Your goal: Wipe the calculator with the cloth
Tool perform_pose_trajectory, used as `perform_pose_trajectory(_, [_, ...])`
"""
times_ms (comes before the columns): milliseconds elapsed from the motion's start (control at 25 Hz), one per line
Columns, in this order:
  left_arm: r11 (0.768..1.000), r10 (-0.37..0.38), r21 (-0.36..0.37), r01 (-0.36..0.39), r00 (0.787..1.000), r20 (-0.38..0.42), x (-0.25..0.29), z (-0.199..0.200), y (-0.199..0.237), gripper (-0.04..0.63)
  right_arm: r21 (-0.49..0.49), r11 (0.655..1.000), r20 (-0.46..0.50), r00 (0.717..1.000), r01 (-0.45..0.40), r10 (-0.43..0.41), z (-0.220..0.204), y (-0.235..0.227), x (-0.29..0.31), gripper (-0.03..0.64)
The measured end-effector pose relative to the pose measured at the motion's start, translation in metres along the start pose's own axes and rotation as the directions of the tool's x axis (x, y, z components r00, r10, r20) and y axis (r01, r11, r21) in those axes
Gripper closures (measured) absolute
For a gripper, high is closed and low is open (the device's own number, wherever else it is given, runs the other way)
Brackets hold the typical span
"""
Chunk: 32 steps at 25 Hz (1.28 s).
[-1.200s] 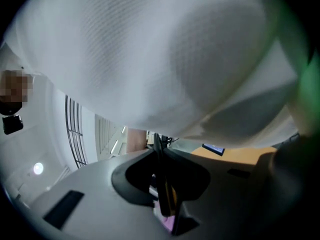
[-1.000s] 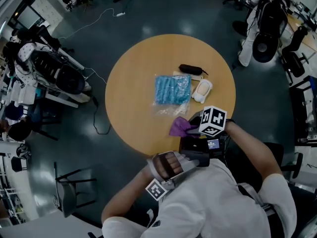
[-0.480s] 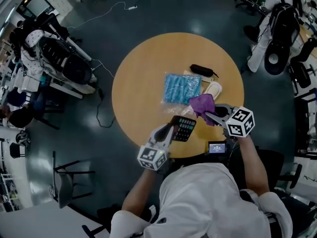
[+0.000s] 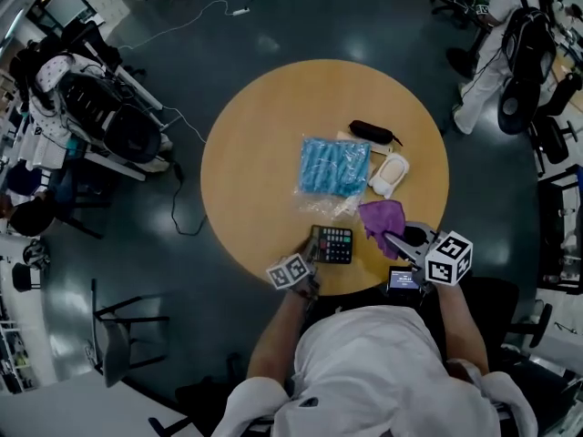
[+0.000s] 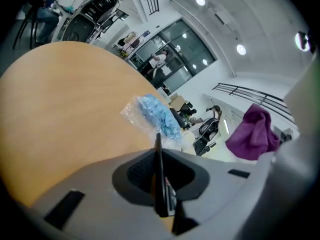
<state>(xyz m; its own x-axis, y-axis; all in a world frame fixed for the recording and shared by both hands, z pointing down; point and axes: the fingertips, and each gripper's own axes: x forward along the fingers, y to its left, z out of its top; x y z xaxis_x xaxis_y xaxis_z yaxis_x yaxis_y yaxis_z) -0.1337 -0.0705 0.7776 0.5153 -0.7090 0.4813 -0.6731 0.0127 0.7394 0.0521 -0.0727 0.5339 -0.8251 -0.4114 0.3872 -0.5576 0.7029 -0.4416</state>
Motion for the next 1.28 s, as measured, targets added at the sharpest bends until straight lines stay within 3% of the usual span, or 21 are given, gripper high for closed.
perform_pose_trajectory(360, [0.995,0.099,0.002,-0.099,0.989,-0.112,0.011,-0.018,0.018,0.545,0.035,0.999,-0.012,1.000,-0.001,0.002,-0.015,-0.001,-0.003,0.537])
perform_pose_trajectory(480, [0.986,0.163,0.066,-0.155,0.977,-0.141,0.010,-0.022,0.021,0.535,0.038,0.999,-0.007,1.000,-0.008,0.009,-0.020,0.000,-0.005,0.537])
perform_pose_trajectory(720, [0.931,0.310,0.250,-0.265,0.936,-0.166,0.000,-0.014,0.029,0.489,0.036,0.999,-0.001,1.000,0.000,0.000,-0.024,0.001,-0.007,0.537])
perform_pose_trajectory(840, [0.903,0.359,0.304,-0.304,0.922,-0.146,-0.012,-0.003,0.034,0.469,0.027,0.999,0.011,1.000,0.016,-0.016,-0.027,0.001,-0.008,0.537])
perform_pose_trajectory(1000, [0.862,0.367,0.375,-0.341,0.930,0.000,-0.042,0.040,0.013,0.466,-0.026,0.998,0.044,0.997,0.066,-0.064,-0.019,0.000,-0.015,0.537])
perform_pose_trajectory(1120, [0.829,0.267,0.454,-0.326,0.945,0.191,-0.065,0.086,-0.042,0.468,-0.075,0.992,0.081,0.992,0.100,-0.094,-0.007,0.001,-0.017,0.537])
perform_pose_trajectory(1200, [0.783,0.150,0.539,-0.310,0.935,0.320,-0.083,0.116,-0.097,0.469,-0.097,0.987,0.125,0.985,0.131,-0.118,0.004,0.001,-0.018,0.537])
perform_pose_trajectory(1280, [0.716,0.034,0.623,-0.315,0.907,0.420,-0.102,0.139,-0.156,0.517,-0.108,0.980,0.182,0.973,0.166,-0.145,0.020,0.001,-0.021,0.537])
